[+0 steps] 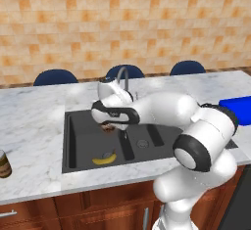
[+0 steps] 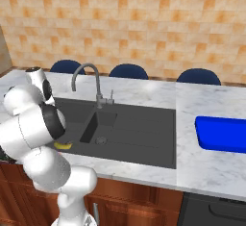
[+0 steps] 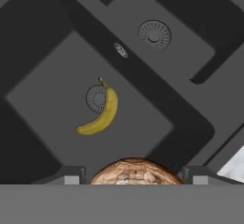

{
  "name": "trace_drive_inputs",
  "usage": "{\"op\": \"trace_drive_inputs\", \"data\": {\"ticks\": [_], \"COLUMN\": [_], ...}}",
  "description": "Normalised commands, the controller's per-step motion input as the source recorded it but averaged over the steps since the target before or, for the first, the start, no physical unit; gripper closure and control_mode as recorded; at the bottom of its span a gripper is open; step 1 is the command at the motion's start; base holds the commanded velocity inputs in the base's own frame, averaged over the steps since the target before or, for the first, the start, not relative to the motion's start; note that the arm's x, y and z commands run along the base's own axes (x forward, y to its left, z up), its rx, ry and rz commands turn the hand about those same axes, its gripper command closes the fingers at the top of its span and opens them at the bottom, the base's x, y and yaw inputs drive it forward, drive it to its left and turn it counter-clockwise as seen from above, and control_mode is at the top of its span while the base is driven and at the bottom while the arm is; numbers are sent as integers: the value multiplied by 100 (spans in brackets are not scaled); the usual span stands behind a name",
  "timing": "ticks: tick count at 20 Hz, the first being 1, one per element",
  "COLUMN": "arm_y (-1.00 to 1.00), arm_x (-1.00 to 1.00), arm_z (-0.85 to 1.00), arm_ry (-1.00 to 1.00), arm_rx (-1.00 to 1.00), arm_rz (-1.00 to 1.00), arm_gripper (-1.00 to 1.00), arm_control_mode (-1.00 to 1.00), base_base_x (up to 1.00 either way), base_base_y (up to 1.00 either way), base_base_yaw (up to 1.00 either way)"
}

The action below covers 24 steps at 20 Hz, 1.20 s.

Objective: Pick up all produce items and place them in the sink. Turn on the sink faucet to wash them. Then turn the sink off and put them in the tray.

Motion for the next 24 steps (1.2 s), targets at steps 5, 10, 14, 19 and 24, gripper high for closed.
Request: {"op": "trace_drive_inputs", "data": {"ticks": [5, 10, 14, 19, 24], "arm_y": [-49, -56, -60, -63, -61], "arm_x": [-52, -32, -14, -3, -6], "arm_z": [24, 26, 28, 30, 33], "arm_ry": [0, 0, 0, -2, -3], "arm_rx": [4, 3, 2, 0, 1], "arm_rz": [0, 0, 0, 0, 0], "arm_gripper": [100, 100, 100, 100, 100], "arm_control_mode": [-100, -100, -100, -100, -100], "base_base_x": [0, 0, 0, 0, 0], "base_base_y": [0, 0, 0, 0, 0], "base_base_yaw": [0, 0, 0, 0, 0]}}
